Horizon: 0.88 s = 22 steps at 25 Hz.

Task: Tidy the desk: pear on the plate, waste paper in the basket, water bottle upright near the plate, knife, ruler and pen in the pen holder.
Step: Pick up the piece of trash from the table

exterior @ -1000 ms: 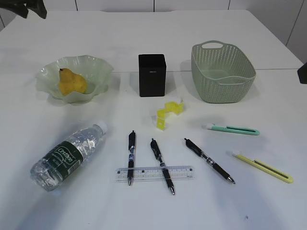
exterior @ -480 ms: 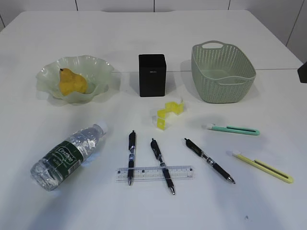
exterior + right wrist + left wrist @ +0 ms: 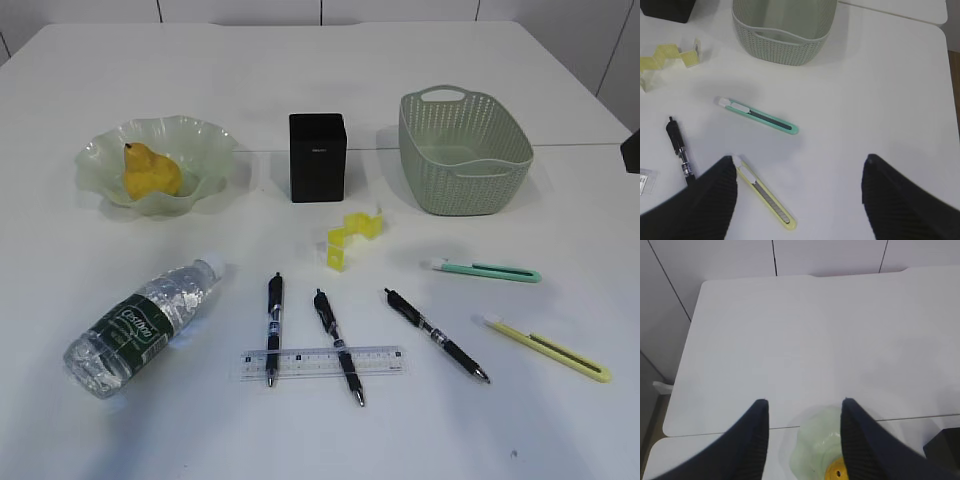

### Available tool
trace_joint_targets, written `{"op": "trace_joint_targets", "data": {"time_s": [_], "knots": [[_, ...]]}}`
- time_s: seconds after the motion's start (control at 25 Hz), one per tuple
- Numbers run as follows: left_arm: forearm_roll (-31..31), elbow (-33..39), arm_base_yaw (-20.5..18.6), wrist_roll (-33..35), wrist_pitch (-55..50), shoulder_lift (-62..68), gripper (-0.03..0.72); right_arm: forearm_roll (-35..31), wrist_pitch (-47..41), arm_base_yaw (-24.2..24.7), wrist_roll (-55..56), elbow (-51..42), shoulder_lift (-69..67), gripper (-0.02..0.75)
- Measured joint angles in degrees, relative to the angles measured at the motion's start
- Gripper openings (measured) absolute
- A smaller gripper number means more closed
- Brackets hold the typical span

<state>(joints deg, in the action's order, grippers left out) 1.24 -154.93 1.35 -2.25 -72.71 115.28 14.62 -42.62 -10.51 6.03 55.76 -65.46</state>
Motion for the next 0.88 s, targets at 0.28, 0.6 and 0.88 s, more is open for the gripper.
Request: {"op": "trace_joint_targets", "data": {"time_s": [0.28, 0.6, 0.88], "knots": [[-0.08, 2.56, 0.0, 0.42, -0.14, -4.02, 0.327, 0.0, 0.0, 0.0, 0.0, 0.0, 0.0, 0.576], [-0.55, 4.55, 0.0, 0.65, -0.27, -4.1, 0.31, 0.0, 0.0, 0.0, 0.0, 0.0, 0.0, 0.575], [-1.56, 18.04, 0.0, 0.65, -0.27, -5.3, 0.307, 0.0, 0.09, 0.0, 0.0, 0.0, 0.0, 0.576]]}}
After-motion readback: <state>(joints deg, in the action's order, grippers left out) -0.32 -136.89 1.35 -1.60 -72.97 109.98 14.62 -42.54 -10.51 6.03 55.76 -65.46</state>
